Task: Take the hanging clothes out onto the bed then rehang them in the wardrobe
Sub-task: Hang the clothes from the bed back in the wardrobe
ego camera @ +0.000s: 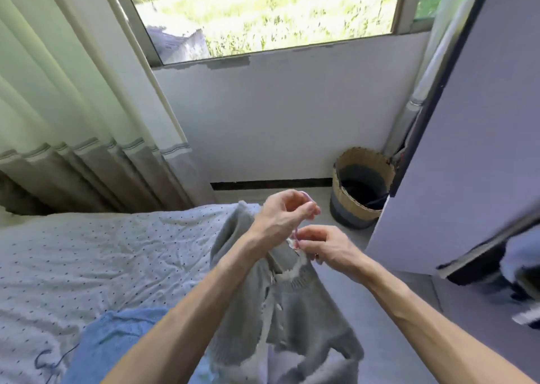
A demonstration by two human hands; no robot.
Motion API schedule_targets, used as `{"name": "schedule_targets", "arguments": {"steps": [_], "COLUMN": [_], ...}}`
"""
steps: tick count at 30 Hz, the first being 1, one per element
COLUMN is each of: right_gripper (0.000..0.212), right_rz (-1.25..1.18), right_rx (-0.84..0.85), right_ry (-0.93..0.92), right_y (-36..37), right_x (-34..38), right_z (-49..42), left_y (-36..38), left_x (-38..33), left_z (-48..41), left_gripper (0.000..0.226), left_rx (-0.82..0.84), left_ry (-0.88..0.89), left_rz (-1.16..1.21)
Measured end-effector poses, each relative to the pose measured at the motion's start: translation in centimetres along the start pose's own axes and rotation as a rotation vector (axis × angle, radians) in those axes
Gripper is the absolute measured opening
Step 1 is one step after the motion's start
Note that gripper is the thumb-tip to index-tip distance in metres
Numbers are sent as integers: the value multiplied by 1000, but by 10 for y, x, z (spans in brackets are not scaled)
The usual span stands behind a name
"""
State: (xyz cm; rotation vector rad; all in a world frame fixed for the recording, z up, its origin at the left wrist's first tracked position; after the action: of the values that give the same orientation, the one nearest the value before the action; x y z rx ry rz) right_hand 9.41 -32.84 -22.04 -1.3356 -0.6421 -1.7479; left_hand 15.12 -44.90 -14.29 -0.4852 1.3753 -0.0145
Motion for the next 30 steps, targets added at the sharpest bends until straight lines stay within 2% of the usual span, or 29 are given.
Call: {"name": "schedule_targets", "arguments": {"steps": [3, 6, 11, 17, 20, 23, 25, 28, 30], "right_gripper": [27, 33, 19, 31, 24, 30, 27, 25, 23], "right_rz": [69, 188, 652, 944, 930, 928, 885, 643, 451], "right_rx": [-139, -264, -594, -999, -1109, -1166, -1204, -1118, -1044], "right_ry": [-95, -99, -270, -224, -112, 7, 146, 427, 547], "right_y": [-50, -93, -153, -209, -230, -240, -239, -231, -218], "right_x": [17, 15, 25, 11, -5, -24, -37, -61, -71], "right_z": [20, 48, 94, 141, 171, 203, 230, 263, 277], "left_y": [20, 41, 89, 149, 186, 223, 246, 280, 301], "left_x": [-51, -91, -128, -156, -170, -183, -190, -195, -192], "left_z": [-19, -35, -59, -100, -113, -120, -123, -121, -114], "left_gripper": [7, 9, 15, 17, 16, 20, 17, 15, 14], "left_rx": [-78, -135, -122, -19, 112, 225, 307, 450, 550], "left_ry": [86, 167, 204, 228, 286, 345, 363, 365, 364], "left_rz": [110, 148, 200, 226, 222, 174, 146, 116, 93]}}
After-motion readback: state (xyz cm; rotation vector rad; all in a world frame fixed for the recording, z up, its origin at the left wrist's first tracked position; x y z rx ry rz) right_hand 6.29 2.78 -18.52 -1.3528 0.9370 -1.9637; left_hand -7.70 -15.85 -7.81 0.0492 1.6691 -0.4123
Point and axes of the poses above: each hand's wrist, its own z-axis away from the middle knuckle, its own y-axis out of the palm, x = y × z, the point moved 4 cm from there along -z, towards the middle knuckle, and after that the axes turned 5 degrees about -z, right-handed, at the moved point
